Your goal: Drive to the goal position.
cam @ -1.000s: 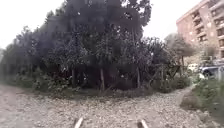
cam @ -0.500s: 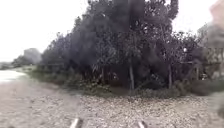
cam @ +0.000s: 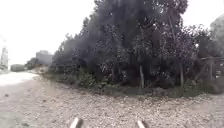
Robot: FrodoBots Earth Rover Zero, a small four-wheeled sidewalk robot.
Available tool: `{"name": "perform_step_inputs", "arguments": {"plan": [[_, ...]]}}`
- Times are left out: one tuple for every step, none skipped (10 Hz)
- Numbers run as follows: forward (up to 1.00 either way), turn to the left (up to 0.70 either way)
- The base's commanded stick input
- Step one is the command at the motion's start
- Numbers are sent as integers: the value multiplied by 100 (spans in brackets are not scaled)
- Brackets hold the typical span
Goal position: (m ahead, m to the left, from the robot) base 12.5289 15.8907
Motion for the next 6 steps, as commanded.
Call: {"name": "perform_step_inputs", "arguments": {"plan": [[0,70],[0,70],[0,70],[0,70],[0,70],[0,70]]}}
